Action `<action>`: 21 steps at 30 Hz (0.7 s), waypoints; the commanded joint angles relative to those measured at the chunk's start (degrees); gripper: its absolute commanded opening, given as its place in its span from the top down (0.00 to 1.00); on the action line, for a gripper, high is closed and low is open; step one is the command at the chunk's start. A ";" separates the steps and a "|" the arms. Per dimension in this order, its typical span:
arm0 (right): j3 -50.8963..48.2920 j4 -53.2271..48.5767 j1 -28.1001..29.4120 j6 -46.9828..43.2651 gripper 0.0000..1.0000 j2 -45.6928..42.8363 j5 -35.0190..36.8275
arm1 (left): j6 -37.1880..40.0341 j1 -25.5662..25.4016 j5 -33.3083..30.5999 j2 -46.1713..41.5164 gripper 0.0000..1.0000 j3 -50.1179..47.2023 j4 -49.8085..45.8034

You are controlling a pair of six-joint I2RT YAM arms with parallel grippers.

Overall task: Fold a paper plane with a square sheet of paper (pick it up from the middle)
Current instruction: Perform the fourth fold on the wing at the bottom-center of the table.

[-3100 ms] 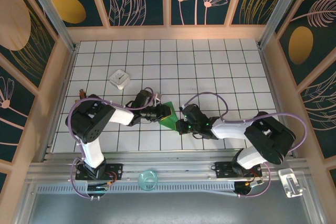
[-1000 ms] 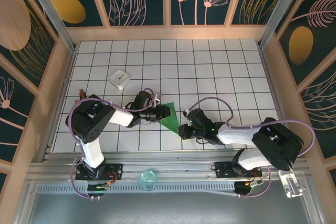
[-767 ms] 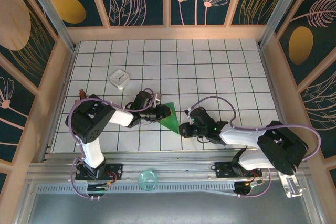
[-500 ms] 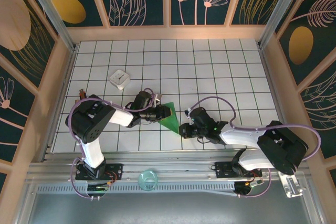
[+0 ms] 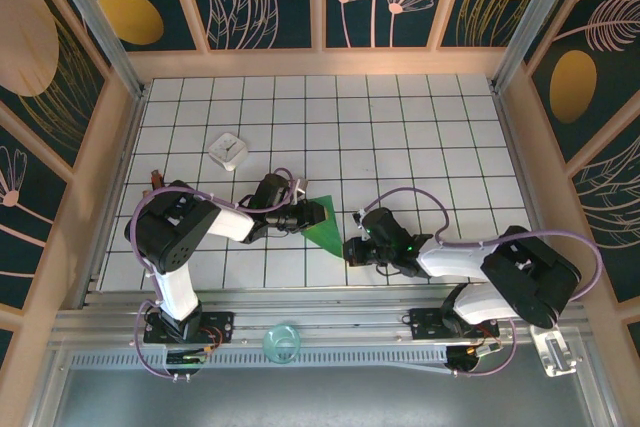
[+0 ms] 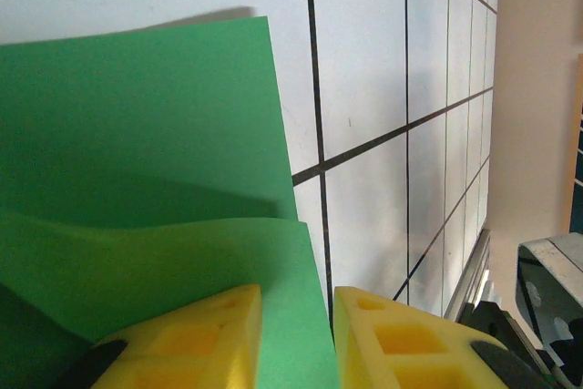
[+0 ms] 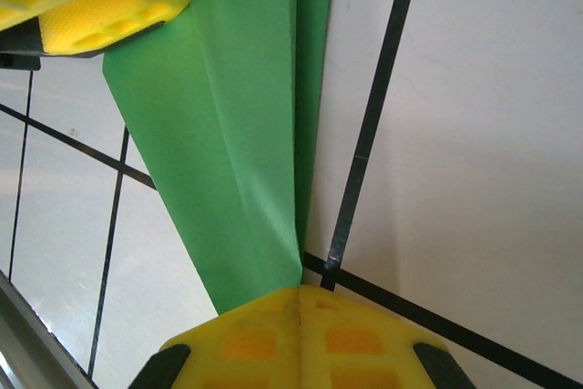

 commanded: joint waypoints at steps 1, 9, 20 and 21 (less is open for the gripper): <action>-1.99 -0.99 -0.04 0.76 0.98 1.82 0.03 | 2.07 0.36 -2.48 1.45 0.71 -1.93 -4.15; 0.90 -5.43 -0.18 -1.77 0.90 -0.97 1.88 | 2.62 0.43 -2.70 1.37 0.71 -1.76 -4.77; 1.50 -8.12 0.96 -0.36 0.82 -4.96 1.82 | 2.52 0.42 -2.81 1.43 0.71 -1.45 -4.85; 1.24 -7.83 1.20 0.08 0.81 -4.96 1.81 | 2.40 0.38 -2.79 1.46 0.71 -1.41 -4.85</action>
